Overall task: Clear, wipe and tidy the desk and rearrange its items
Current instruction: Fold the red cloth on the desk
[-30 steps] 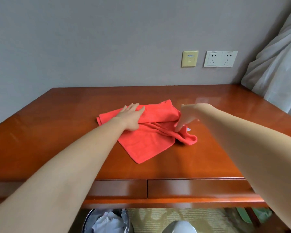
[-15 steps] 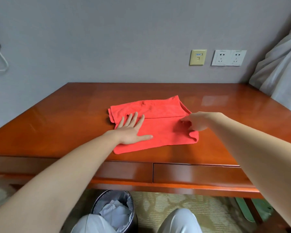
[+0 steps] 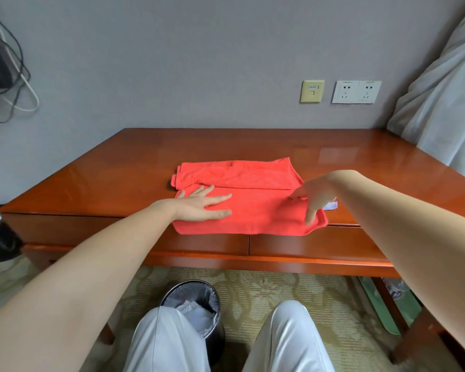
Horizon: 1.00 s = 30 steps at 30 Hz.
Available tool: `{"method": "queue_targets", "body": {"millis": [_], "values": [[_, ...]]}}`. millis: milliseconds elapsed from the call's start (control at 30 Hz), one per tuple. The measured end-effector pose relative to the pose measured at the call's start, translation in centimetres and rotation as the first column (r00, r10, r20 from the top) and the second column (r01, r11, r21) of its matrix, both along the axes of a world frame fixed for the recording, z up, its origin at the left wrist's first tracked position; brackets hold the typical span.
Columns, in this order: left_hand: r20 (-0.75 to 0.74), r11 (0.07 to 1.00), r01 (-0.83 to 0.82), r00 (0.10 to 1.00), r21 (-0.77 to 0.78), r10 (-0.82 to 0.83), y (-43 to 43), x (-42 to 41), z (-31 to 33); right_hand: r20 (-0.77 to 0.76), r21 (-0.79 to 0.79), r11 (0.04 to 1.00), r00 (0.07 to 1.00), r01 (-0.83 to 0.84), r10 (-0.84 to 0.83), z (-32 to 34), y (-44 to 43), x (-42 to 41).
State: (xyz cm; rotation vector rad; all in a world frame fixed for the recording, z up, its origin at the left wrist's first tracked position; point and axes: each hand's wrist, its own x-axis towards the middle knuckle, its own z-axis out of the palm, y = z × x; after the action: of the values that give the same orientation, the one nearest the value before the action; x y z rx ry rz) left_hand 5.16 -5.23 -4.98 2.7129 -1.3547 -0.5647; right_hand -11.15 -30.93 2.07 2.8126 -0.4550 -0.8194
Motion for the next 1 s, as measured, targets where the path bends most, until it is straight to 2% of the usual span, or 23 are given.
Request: {"method": "queue_targets", "body": {"millis": [67,100,200,333,533,667,733,900,1000], "values": [[-0.043,0.985,-0.077,0.997,-0.157,0.071,0.0,0.3,0.7,0.093,0.025,1.0,0.996,0.009,-0.011,0.2,0.1,-0.2],[-0.015,0.969,-0.101,0.995,-0.225,0.1,0.0,0.5,1.0,0.149,0.035,0.999,0.988,0.023,-0.028,0.2,0.1,-0.1],[0.212,0.934,-0.14,0.953,-0.329,0.218,-0.3,1.7,1.4,0.302,0.062,0.995,0.949,0.079,-0.094,-0.1,-0.2,0.9],[0.347,0.942,-0.27,0.879,-0.201,0.326,-1.0,3.4,2.2,0.451,0.054,0.991,0.883,0.119,-0.13,-1.0,-0.7,3.3],[0.527,0.939,-0.328,0.783,-0.098,0.329,-3.2,7.2,3.6,0.452,0.075,0.988,0.878,0.136,-0.156,-1.7,-2.4,7.0],[0.513,0.909,-0.308,0.753,-0.28,0.412,-6.2,10.9,5.4,0.594,0.032,0.977,0.782,0.211,-0.188,0.7,-5.3,10.4],[0.487,0.885,-0.316,0.746,-0.341,0.454,-8.0,13.0,6.2,0.656,0.087,0.962,0.712,0.259,-0.251,1.9,-7.1,12.2],[0.448,0.864,-0.38,0.743,-0.329,0.497,-11.8,19.1,6.4,0.679,0.31,0.895,0.584,0.32,-0.444,1.5,-10.8,17.7],[0.438,0.869,-0.392,0.752,-0.303,0.492,-13.5,21.9,5.6,0.689,0.34,0.877,0.544,0.341,-0.479,0.2,-12.2,20.6]]}}
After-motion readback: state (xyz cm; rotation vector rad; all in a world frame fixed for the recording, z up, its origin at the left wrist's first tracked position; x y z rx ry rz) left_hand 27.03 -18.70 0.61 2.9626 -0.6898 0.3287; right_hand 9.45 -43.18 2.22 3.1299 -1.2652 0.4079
